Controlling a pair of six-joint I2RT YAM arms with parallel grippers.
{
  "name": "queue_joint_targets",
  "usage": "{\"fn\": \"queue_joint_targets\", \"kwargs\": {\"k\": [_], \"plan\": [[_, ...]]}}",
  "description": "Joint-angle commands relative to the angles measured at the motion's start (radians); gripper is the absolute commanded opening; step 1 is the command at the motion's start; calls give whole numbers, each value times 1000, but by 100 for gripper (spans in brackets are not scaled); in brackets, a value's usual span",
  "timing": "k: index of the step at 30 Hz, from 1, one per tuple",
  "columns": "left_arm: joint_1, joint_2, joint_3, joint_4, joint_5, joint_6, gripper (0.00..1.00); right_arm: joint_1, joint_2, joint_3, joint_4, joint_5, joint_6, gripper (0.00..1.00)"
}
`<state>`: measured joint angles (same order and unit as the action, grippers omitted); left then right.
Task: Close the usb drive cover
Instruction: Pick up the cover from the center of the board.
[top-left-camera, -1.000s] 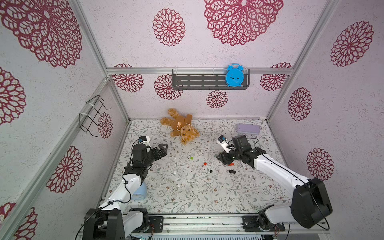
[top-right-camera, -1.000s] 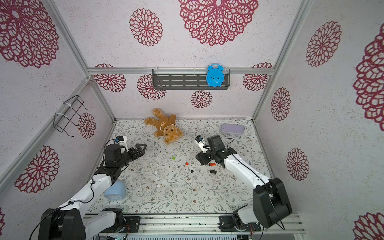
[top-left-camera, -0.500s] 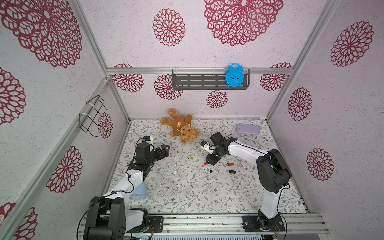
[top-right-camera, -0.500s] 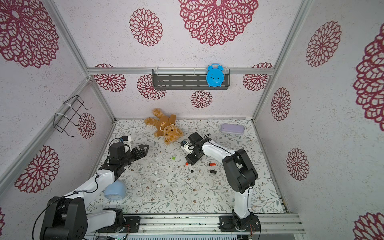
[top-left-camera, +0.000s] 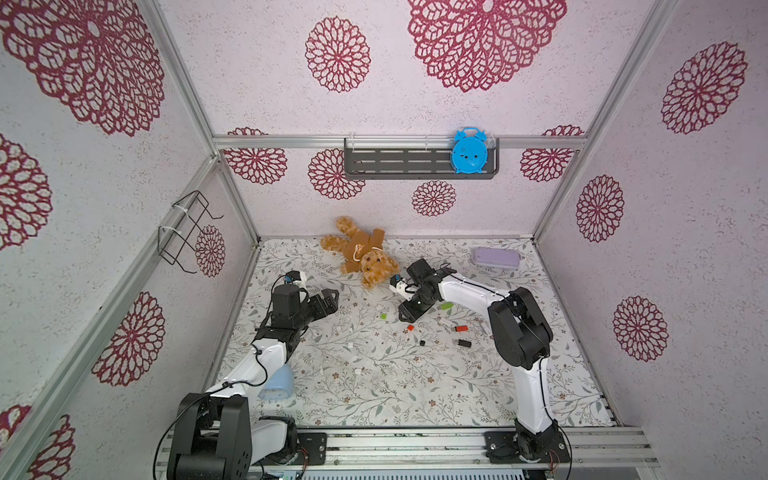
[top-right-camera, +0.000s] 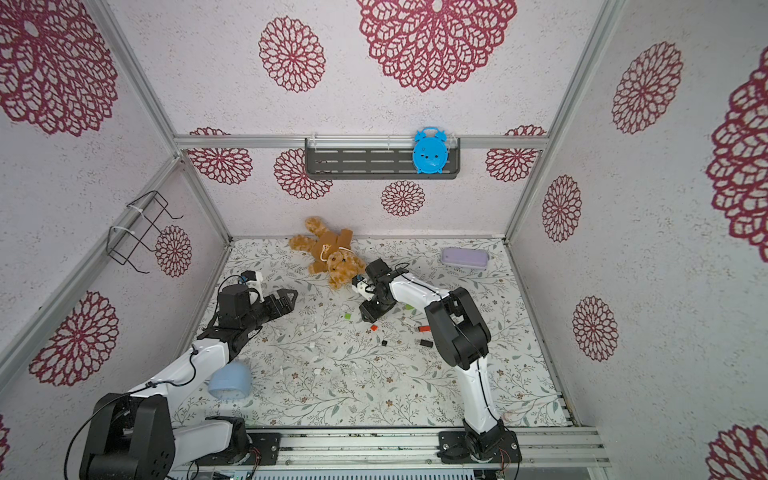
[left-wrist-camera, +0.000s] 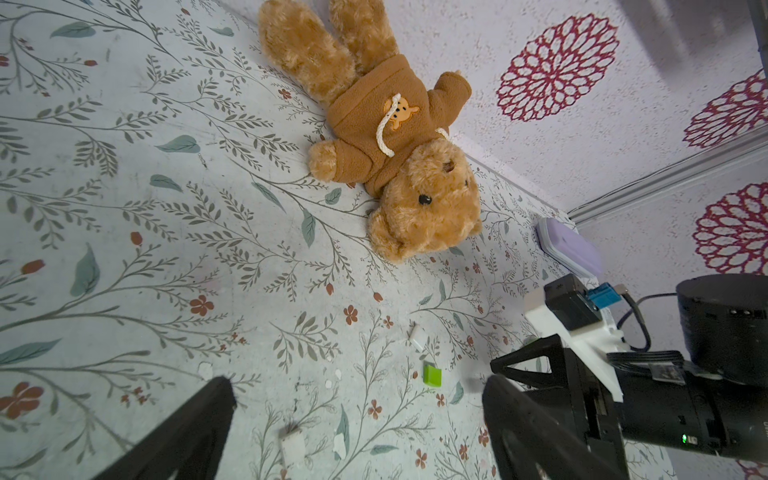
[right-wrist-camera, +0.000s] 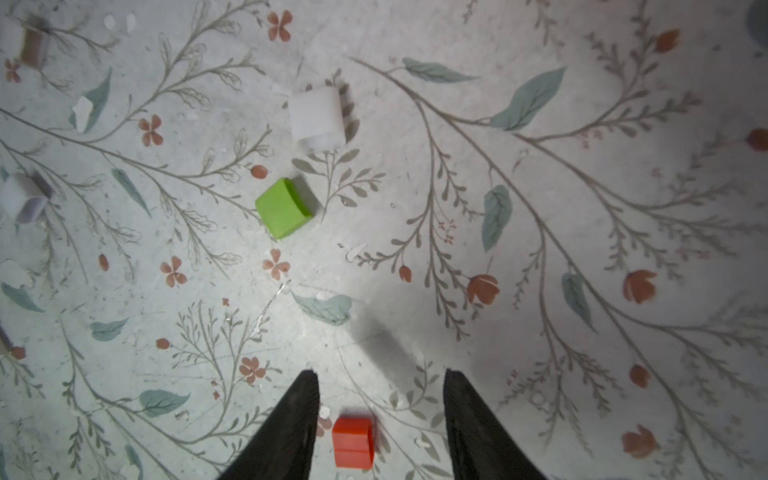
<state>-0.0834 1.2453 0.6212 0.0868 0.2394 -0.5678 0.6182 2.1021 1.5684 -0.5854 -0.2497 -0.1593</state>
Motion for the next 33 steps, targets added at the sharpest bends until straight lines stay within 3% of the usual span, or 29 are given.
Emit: {"fn": "queue_joint_targets", "kwargs": {"k": [1, 12, 33], "plan": [[-9, 2, 27, -7, -5, 20, 97, 13, 5, 25, -15, -63, 38, 52], [-16, -1, 32, -30, -24, 26, 97, 34, 22, 11, -73, -60, 31, 49], [-39, -38, 38, -82, -28, 33, 97, 48, -91, -144, -68, -13, 63, 48]]}}
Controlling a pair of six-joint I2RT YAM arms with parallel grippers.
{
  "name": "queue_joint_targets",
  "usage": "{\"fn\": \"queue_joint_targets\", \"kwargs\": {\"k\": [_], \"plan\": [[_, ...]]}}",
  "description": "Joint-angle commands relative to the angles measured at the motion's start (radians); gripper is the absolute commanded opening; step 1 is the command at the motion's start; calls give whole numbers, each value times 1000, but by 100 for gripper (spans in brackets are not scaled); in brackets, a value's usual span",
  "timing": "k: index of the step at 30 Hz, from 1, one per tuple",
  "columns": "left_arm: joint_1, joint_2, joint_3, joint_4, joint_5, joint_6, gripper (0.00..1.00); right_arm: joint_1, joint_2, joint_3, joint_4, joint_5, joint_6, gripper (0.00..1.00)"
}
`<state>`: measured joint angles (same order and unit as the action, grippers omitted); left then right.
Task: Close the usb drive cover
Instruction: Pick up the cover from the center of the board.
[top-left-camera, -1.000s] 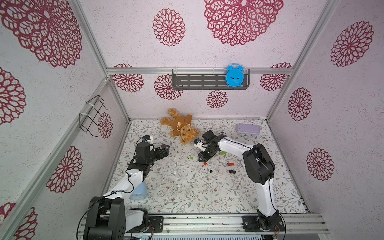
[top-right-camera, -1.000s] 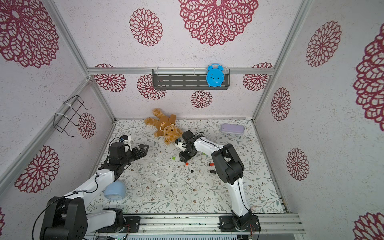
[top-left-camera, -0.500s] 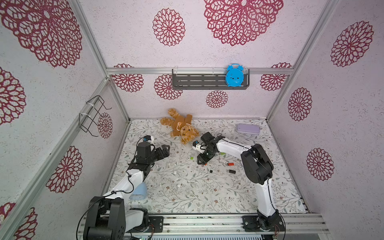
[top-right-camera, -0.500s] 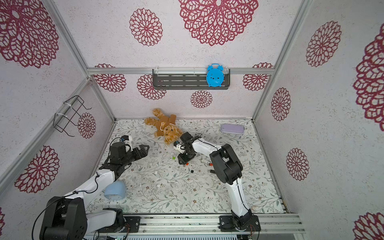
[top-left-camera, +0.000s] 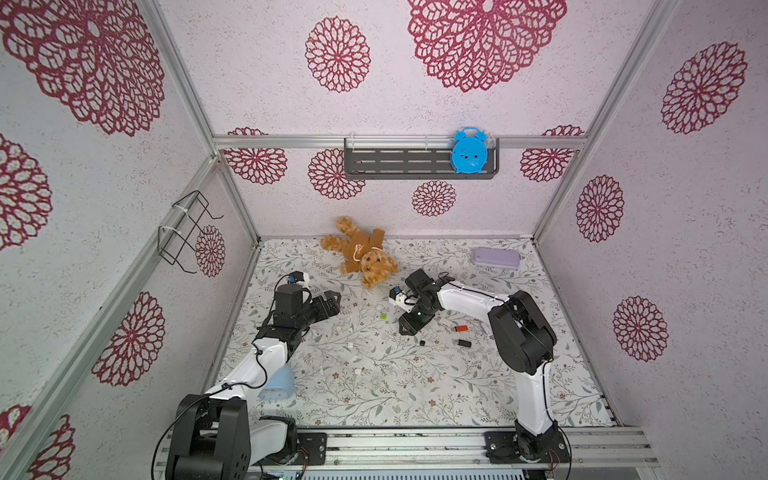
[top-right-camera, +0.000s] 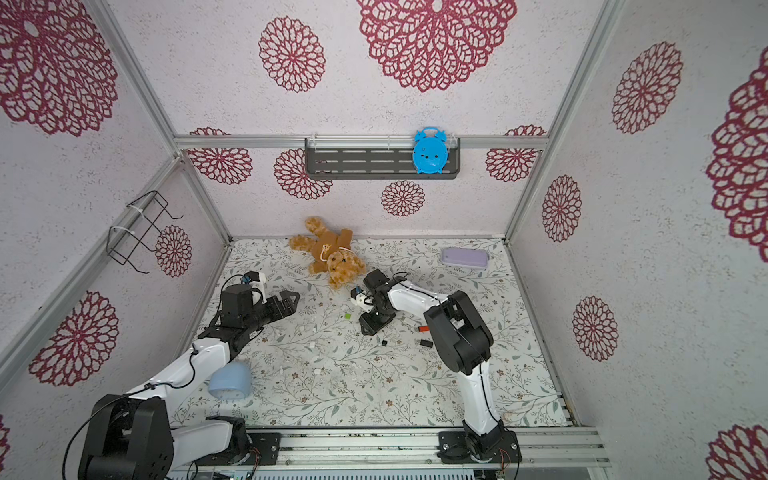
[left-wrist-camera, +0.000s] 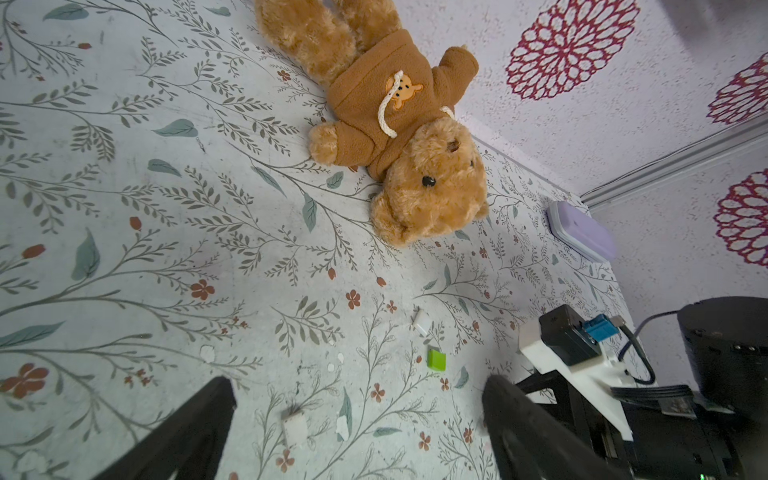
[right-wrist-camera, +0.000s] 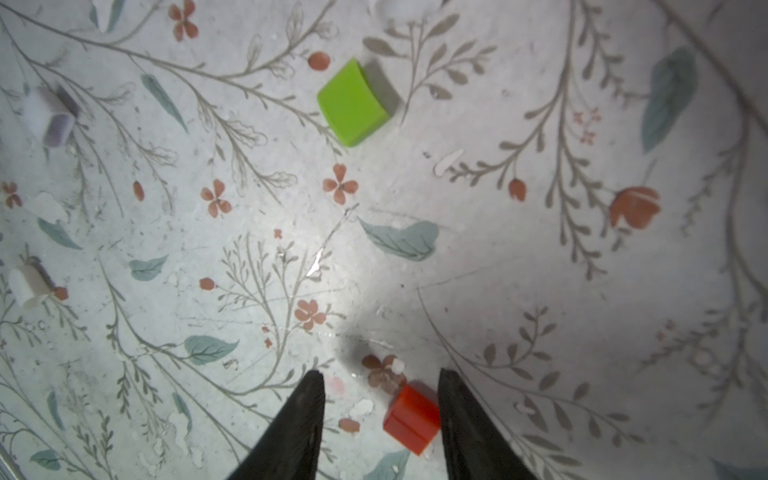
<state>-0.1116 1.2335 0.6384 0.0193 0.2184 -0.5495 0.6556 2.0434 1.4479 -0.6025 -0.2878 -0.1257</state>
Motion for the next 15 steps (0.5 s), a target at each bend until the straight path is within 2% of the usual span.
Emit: {"fn": "queue_joint_targets", "kwargs": {"k": [1, 7, 15], "plan": [[-12, -28, 21, -17, -6, 14, 97, 12, -37, -27, -54, 31, 32, 49], [-16, -45, 17, -24, -11, 13, 97, 24, -63, -47, -61, 67, 4, 49], [-17, -65, 6, -27, -18, 16, 97, 44, -73, -41, -87, 184, -136, 49]]}}
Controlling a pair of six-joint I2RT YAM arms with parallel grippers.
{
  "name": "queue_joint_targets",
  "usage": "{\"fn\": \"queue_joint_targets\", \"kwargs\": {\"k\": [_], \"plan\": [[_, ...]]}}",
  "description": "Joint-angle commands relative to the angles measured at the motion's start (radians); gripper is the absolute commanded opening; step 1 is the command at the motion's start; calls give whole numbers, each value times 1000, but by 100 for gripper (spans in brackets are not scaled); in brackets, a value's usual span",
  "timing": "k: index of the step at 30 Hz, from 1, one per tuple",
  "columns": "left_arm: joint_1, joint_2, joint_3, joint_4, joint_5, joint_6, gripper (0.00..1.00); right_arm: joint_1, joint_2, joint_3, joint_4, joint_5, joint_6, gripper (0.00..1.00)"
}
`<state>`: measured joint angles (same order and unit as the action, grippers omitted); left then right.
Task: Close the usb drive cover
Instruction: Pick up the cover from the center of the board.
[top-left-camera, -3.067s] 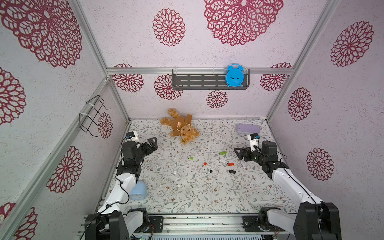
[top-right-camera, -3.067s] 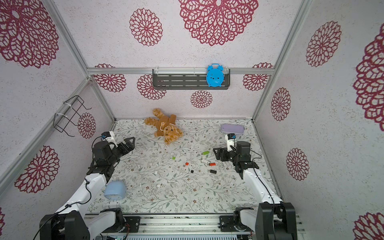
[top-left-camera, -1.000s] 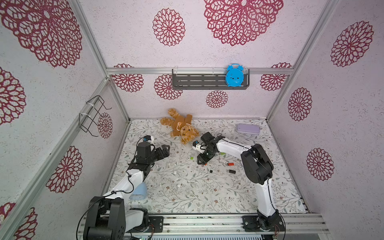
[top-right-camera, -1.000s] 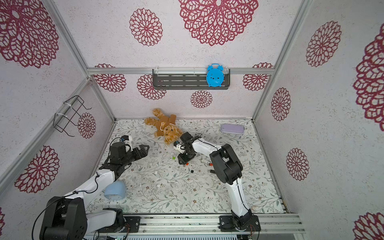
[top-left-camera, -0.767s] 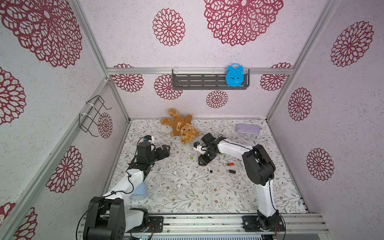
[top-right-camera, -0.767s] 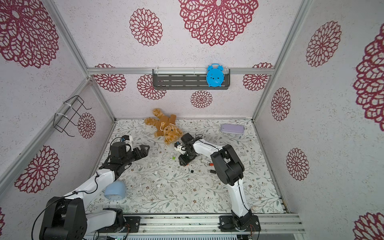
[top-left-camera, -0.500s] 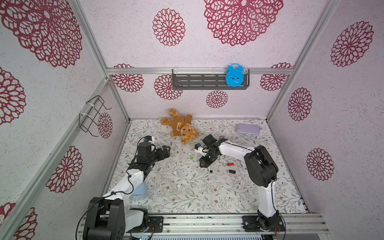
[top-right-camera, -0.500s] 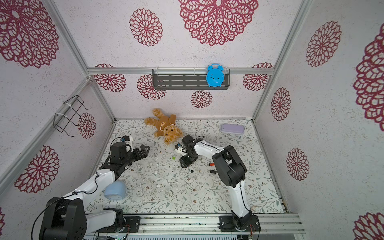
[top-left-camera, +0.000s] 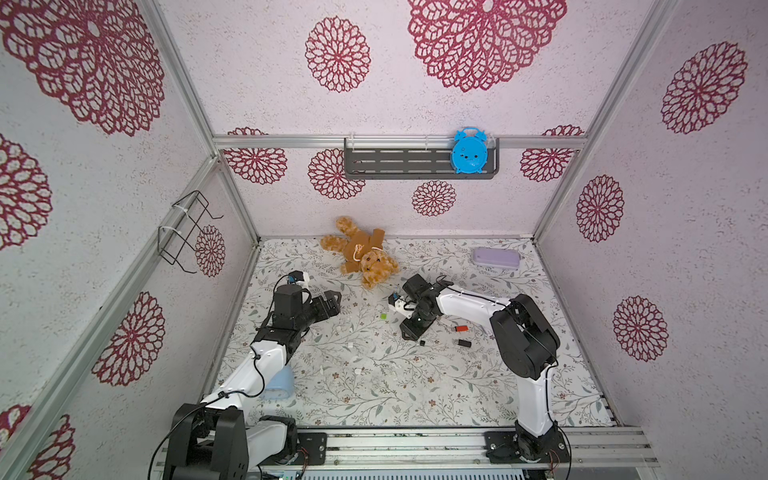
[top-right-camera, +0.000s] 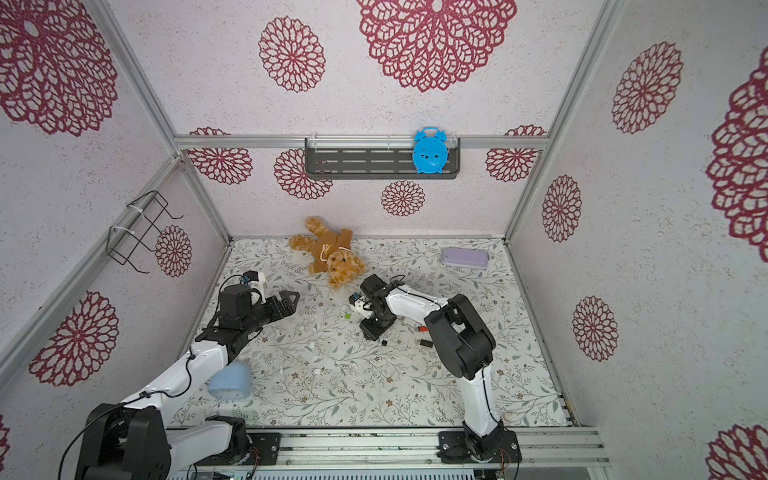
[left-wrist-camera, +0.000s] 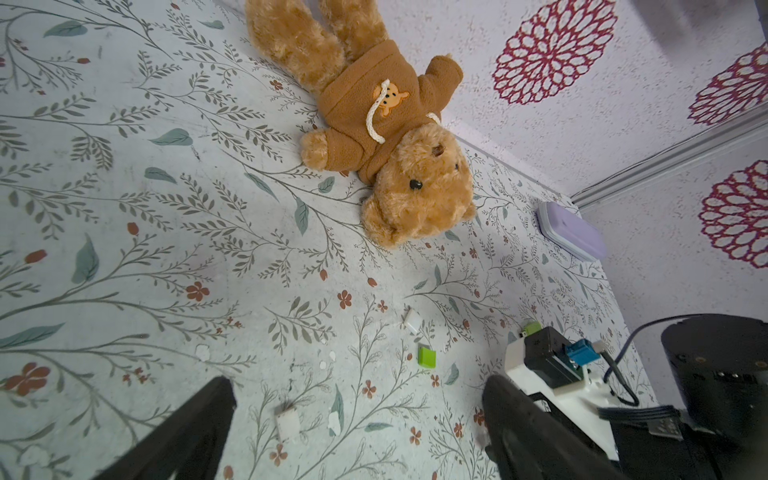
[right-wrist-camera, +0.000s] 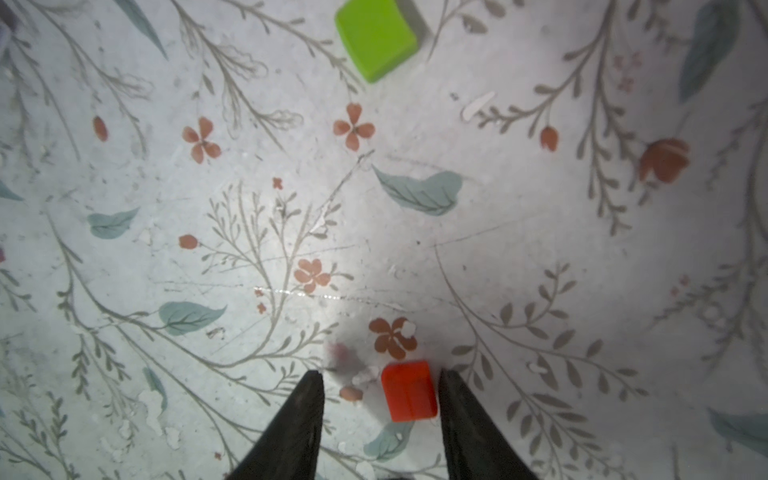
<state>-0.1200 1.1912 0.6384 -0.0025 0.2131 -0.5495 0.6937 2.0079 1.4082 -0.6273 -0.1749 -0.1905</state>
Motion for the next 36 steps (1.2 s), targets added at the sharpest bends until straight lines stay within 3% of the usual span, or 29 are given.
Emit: {"fn": "queue_joint_targets", "kwargs": {"k": [1, 11, 36], "plan": [[-9, -27, 5, -5, -15, 16, 97, 6, -32, 8, -75, 88, -87, 49], [-9, -45, -12, -4, -25, 24, 97, 17, 12, 11, -89, 164, -179, 44], [-9, -42, -13, -8, -32, 47, 97, 20, 51, 25, -56, 140, -255, 34]]}}
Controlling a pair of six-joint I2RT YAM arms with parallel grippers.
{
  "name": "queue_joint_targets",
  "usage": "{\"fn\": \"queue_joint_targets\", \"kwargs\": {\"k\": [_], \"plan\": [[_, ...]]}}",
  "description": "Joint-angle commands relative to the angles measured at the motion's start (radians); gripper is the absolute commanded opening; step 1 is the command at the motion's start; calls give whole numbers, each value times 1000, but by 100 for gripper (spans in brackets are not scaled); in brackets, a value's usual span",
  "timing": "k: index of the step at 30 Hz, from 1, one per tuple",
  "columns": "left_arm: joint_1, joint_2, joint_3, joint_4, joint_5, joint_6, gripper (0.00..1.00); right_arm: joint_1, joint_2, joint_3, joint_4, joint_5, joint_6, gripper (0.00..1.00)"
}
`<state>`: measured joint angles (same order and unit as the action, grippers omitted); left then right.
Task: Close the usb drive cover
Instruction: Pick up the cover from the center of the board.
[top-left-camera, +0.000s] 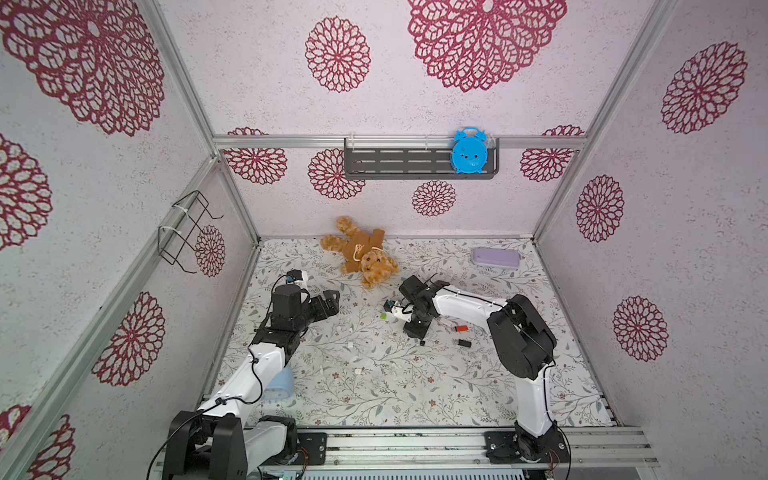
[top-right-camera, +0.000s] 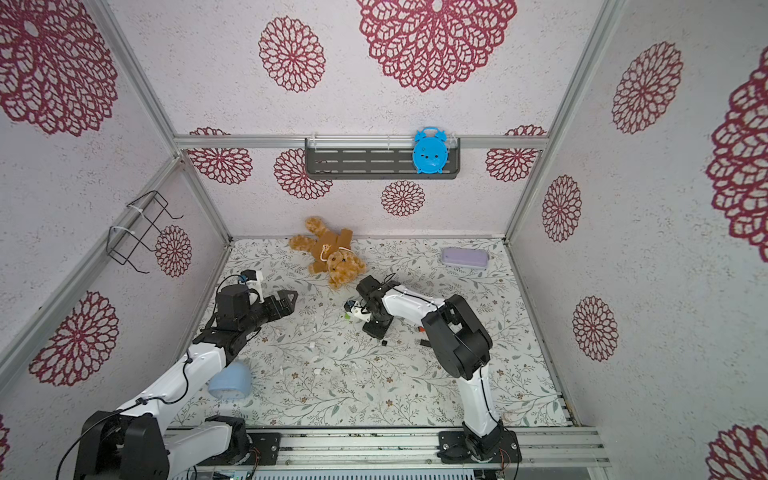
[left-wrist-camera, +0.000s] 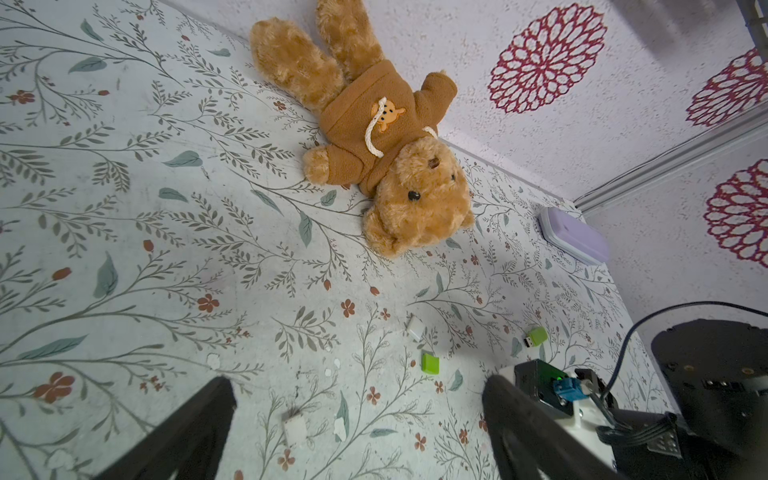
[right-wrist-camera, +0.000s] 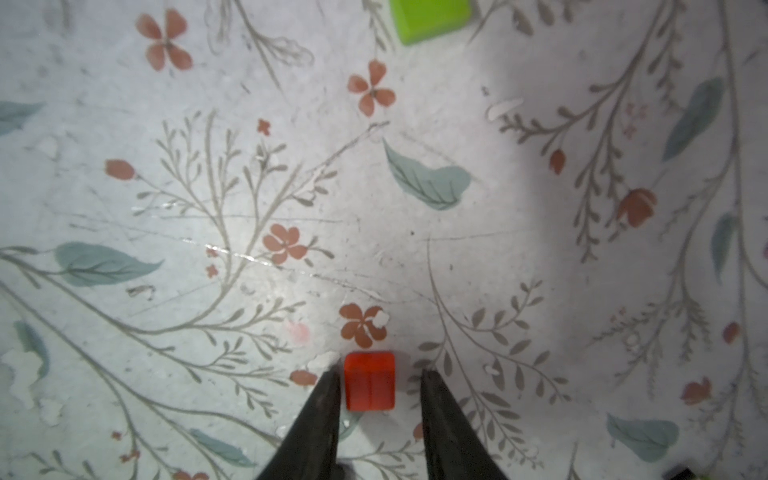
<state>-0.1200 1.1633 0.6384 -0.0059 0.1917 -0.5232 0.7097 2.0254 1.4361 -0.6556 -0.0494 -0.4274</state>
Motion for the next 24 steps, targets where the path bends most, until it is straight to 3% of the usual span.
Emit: {"fn": "queue_joint_targets", "kwargs": {"k": [1, 15, 24], "plan": [[-9, -14, -13, -6, -10, 20, 97, 4, 32, -5, -30, 20, -17, 34], [-9, -4, -10, -2, 12, 7, 97, 4, -71, -90, 77, 13, -11, 24], [-10, 47, 5, 30, 195, -30, 98, 4, -268, -236, 267, -40, -9, 22]]}}
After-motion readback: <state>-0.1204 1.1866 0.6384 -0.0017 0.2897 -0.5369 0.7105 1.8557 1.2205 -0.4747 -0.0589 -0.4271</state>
